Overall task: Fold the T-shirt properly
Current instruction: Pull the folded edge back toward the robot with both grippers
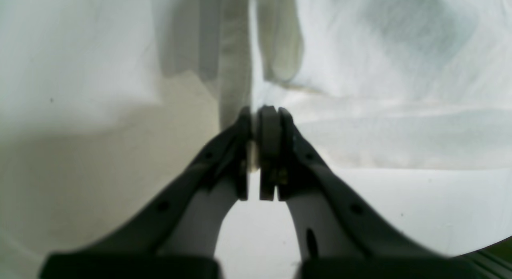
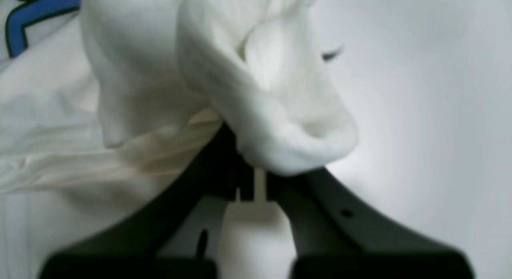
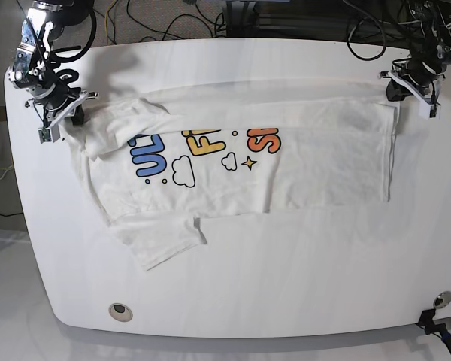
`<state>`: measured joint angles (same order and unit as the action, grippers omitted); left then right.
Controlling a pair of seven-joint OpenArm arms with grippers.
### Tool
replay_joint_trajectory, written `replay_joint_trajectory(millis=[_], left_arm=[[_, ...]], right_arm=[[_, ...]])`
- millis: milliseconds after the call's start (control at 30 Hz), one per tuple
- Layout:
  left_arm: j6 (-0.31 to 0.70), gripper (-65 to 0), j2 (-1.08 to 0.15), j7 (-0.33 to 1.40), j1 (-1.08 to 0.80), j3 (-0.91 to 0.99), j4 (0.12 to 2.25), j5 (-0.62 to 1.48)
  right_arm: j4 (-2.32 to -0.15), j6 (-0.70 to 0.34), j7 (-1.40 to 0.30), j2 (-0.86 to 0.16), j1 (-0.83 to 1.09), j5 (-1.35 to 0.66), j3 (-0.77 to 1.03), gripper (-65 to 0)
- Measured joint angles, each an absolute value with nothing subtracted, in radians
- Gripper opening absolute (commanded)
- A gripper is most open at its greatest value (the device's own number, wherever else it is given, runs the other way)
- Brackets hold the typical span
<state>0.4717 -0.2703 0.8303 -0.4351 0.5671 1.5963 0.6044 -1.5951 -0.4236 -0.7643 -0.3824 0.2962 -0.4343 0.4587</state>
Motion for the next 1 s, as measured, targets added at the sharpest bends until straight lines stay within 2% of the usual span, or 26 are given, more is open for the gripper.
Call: replay_joint_trajectory(millis=[200, 233, 333, 400, 500, 667, 1000], left_arm=[[0.471, -61.7, -0.272, 0.821, -0.45, 0.567, 1.598, 0.607], [0.47, -60.7, -0.27, 0.822, -0.45, 0.567, 1.597, 0.607], [0.464, -54.4, -0.272, 0.815, -0.457, 0.568, 1.599, 0.609], [0.463, -49.4, -0.273, 0.816, -0.457, 0.572, 1.604, 0.61], [0.453, -46.9, -0.273, 0.846, -0.465, 0.593, 1.636, 0.613], [0.448, -50.7, -0.274, 0.86, -0.48, 0.657, 1.692, 0.601], [0.449, -52.7, -0.272, 0.867, -0.485, 0.672, 1.689, 0.602]], right_arm=[[-1.608, -0.425, -0.766, -0.387, 0.329, -0.449, 0.456, -63.9], [-1.61, -0.424, -0.765, -0.387, 0.342, -0.45, 0.45, -61.7], [-1.613, -0.43, -0.752, -0.385, 0.392, -0.454, 0.448, -49.8], [-1.616, -0.427, -0.754, -0.389, 0.4, -0.456, 0.445, -47.4], [-1.619, -0.427, -0.754, -0.391, 0.405, -0.449, 0.444, -49.4], [-1.67, -0.428, -0.788, -0.387, 0.431, -0.427, 0.469, -51.4], [-1.841, -0.424, -0.796, -0.383, 0.565, -0.416, 0.534, -52.0]])
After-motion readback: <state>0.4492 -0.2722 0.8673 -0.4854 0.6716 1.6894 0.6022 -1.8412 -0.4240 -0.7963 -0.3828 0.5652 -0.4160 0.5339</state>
